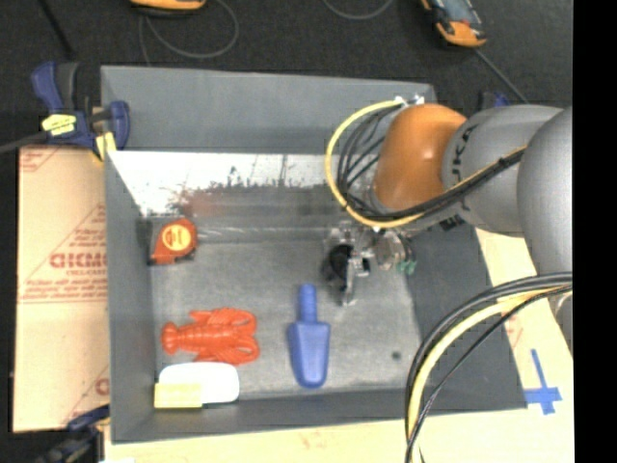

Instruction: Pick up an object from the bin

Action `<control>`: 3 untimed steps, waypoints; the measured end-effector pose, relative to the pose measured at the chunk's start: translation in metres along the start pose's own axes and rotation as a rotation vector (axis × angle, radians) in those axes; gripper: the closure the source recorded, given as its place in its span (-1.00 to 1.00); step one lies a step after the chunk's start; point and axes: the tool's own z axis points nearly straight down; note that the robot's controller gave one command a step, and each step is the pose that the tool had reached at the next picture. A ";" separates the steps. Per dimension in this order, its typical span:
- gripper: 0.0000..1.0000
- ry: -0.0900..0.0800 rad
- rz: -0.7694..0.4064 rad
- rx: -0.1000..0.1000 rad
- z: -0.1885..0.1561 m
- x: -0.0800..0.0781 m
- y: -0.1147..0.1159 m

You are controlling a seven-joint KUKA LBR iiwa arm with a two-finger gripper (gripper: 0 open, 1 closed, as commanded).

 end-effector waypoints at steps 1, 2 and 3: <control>1.00 0.000 0.000 0.000 -0.001 0.000 0.000; 1.00 -0.002 0.000 0.000 -0.006 0.000 0.000; 1.00 -0.001 0.000 0.000 -0.011 0.000 -0.001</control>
Offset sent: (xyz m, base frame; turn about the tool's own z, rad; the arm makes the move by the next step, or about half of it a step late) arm 0.0000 -0.0001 0.0056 0.0000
